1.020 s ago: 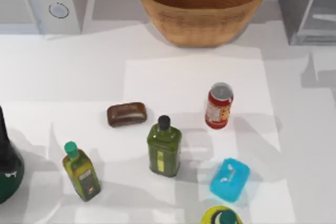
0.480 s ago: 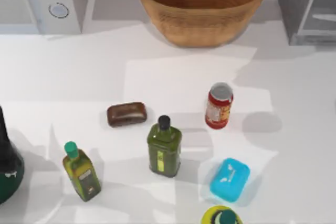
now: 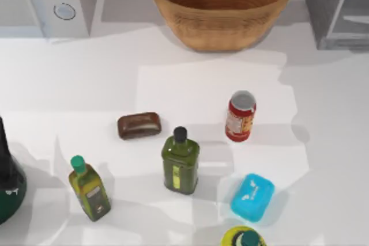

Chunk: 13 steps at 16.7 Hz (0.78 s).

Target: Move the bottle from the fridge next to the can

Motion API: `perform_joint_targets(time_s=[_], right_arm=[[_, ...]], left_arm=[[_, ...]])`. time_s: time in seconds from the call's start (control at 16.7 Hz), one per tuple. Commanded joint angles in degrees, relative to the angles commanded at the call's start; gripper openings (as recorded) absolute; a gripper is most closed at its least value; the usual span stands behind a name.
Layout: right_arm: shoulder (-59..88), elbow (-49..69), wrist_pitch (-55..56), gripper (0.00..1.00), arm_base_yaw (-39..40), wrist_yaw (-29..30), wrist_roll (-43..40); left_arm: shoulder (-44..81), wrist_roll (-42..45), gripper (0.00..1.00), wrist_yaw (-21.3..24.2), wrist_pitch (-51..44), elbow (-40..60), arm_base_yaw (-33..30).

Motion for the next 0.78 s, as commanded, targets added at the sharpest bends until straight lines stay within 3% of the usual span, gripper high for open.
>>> perform_joint_targets(time_s=[0.78], right_arm=[[9.2, 17.2, -8.0, 1.0, 1.6, 1.7, -0.1]], left_arm=[[0.0, 0.0, 1.0, 0.0, 0.0, 0.0, 0.0]])
